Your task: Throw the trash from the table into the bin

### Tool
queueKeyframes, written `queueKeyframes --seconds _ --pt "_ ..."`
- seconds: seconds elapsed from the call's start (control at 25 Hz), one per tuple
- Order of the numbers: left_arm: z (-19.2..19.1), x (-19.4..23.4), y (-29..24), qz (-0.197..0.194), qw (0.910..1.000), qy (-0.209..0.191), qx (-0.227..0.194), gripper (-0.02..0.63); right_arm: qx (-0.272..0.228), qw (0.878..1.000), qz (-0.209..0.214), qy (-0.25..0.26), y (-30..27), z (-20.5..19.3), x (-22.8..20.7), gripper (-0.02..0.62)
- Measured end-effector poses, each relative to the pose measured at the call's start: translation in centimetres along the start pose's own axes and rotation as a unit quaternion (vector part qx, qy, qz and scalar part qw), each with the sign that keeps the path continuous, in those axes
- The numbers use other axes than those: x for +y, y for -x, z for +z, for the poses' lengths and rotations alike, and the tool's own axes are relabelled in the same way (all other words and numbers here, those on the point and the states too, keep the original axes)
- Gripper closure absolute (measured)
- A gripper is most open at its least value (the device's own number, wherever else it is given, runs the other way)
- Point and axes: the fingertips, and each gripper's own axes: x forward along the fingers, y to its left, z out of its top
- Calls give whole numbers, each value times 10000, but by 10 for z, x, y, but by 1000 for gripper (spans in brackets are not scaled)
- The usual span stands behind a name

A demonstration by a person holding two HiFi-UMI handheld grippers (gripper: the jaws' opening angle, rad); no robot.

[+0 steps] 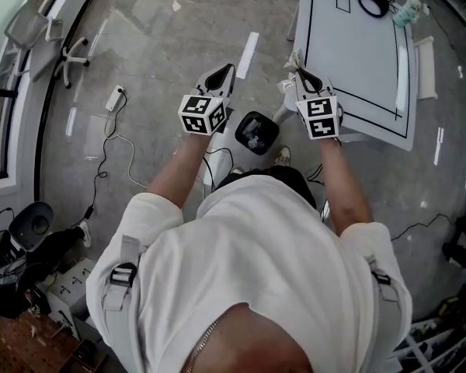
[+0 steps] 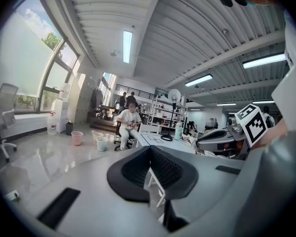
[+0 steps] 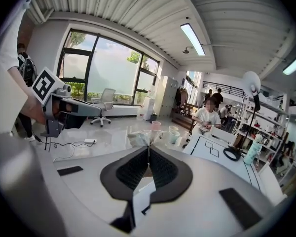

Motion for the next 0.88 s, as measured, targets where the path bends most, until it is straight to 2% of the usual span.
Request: queueKeyframes --seconds 0.2,0.56,0.88 --pt "-12 18 41 44 10000 -13 37 595 -14 9999 140 17 4 2 57 581" --pt "-61 32 88 403 9981 283 370 595 436 9963 724 175 2 -41 129 580" --pt "-132 35 105 777 9912 501 952 595 986 9866 1290 184 -11 -115 175 580"
